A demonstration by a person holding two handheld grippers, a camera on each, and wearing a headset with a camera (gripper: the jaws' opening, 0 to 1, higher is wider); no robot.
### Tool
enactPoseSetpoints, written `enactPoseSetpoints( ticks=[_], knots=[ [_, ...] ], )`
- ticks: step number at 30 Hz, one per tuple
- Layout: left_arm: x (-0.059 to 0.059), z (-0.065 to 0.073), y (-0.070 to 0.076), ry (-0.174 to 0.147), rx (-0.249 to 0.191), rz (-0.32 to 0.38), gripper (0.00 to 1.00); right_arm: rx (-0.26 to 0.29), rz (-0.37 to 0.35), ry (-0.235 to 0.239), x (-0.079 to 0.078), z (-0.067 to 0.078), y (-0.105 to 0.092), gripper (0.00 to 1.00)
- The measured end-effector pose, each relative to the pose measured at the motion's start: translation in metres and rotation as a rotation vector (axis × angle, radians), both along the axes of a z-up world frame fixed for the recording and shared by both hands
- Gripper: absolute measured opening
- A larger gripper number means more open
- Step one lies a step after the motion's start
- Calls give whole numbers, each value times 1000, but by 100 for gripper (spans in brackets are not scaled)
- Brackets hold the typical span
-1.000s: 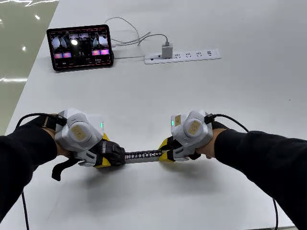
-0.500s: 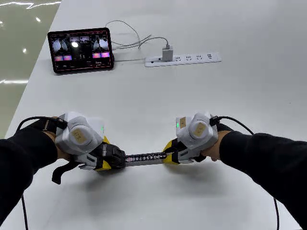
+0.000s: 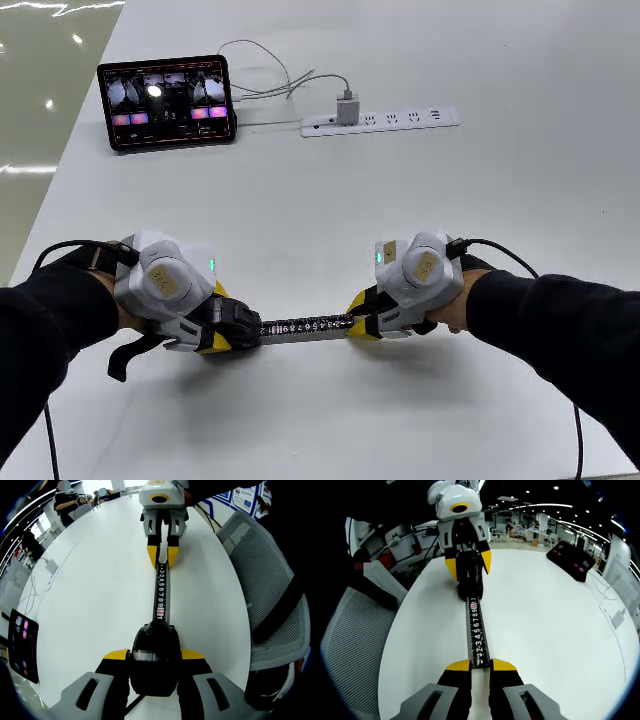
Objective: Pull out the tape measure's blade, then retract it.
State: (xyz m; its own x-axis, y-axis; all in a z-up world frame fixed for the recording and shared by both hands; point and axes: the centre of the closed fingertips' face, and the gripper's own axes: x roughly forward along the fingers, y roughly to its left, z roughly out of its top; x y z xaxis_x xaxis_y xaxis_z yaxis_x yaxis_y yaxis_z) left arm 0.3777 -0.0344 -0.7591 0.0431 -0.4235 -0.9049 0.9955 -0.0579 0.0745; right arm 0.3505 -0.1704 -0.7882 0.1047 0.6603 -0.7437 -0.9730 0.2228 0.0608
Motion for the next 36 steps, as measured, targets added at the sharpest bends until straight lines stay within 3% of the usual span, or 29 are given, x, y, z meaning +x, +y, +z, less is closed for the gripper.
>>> enactPoseSetpoints(
  ticks=[36],
  knots=[
    [-4,1,0,-5,-3,0,30,6,-18,-6,-6,0,-26,8]
  ],
)
